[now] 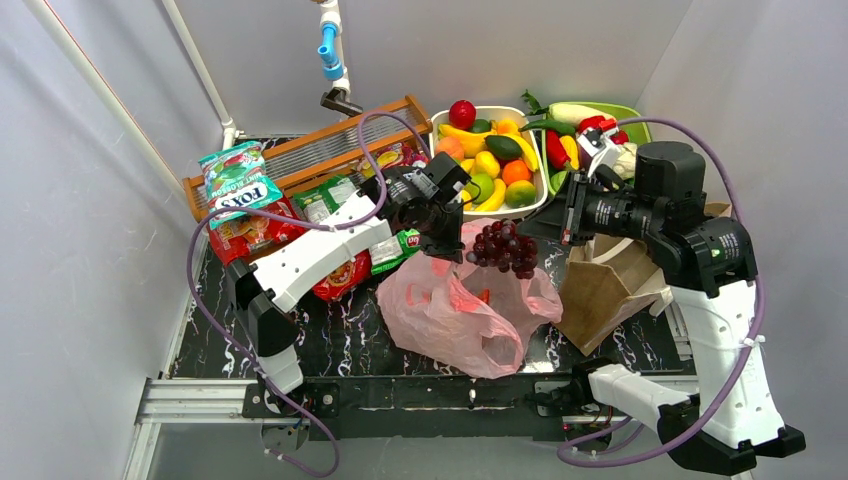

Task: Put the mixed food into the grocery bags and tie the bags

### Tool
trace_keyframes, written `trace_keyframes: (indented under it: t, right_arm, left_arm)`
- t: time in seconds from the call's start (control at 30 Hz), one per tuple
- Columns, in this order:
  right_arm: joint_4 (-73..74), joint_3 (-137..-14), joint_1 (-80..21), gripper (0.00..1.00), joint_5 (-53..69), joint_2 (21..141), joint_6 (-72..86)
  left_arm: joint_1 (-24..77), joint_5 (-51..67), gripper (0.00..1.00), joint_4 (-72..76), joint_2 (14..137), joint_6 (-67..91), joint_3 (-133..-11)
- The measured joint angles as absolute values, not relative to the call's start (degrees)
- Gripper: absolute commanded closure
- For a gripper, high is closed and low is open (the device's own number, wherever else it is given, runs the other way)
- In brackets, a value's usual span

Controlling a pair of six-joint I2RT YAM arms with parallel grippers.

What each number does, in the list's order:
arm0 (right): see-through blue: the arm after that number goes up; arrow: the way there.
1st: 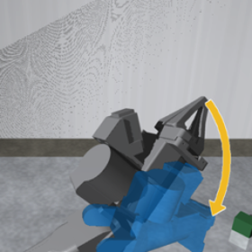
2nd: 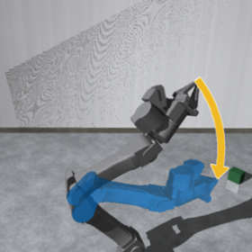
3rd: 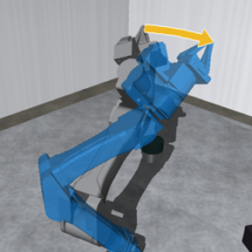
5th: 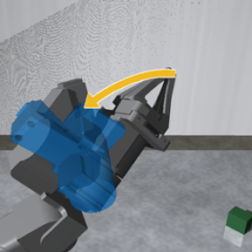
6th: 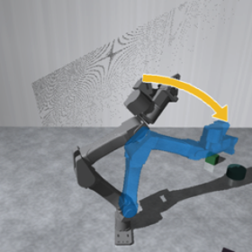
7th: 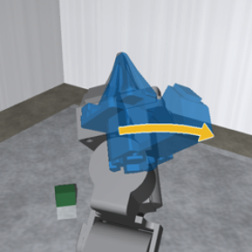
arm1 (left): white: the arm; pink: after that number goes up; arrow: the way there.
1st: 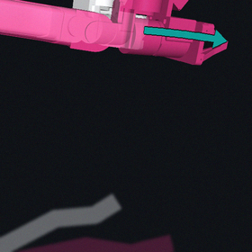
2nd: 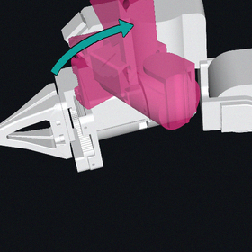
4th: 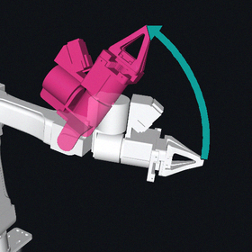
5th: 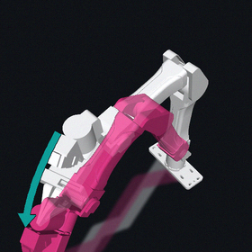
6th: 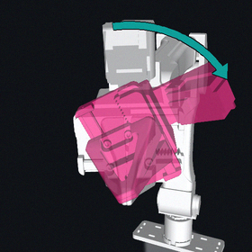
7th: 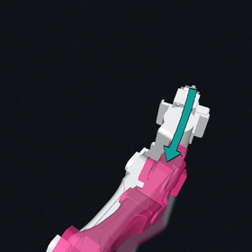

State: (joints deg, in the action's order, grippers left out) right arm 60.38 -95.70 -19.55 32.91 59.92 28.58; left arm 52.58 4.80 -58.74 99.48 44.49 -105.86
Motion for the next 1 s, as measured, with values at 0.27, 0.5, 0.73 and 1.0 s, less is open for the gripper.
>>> trace_keyframes:
  t: [0.27, 0.5, 0.73, 1.0]
  right_arm:
    - [60.2, -90.5, -19.6, 0.99, 34.5, 58.2, 30.8]
    - [59.8, -85.6, -19.6, 0.99, 35.6, 58.2, 32.8]
    - [59.5, -81.5, -19.6, 0.99, 36.0, 58.0, 33.1]
    - [58.6, -76.5, -19.6, 0.99, 36.3, 58.0, 33.5]
  left_arm:
    - [52.0, 5.3, 1.00, -59.2, 100.4, 44.1, -108.7]
    - [51.8, 5.6, 1.00, -59.2, 101.5, 44.1, -109.8]
    - [51.4, 5.7, 1.00, -59.6, 102.0, 43.9, -110.6]
    - [51.1, 6.1, 1.00, -59.7, 102.0, 43.9, -110.9]
